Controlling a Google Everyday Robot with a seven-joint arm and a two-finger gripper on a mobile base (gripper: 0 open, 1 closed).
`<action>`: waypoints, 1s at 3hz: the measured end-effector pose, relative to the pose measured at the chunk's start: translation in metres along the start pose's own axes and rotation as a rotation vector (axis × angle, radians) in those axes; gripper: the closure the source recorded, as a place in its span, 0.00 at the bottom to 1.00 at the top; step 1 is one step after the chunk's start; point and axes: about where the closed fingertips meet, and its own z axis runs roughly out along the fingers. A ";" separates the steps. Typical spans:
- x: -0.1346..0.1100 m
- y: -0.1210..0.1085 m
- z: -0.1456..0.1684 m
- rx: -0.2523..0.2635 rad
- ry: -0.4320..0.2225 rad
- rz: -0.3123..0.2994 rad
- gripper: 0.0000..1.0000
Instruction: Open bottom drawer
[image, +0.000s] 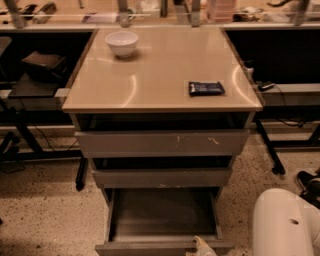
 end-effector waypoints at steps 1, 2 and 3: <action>-0.003 -0.002 -0.004 0.000 0.000 0.000 0.81; -0.003 -0.002 -0.004 0.000 0.000 0.000 0.58; -0.003 -0.002 -0.004 0.000 0.000 0.000 0.34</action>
Offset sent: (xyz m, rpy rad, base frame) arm -0.0008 0.0000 0.0052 0.0000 0.0000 0.0000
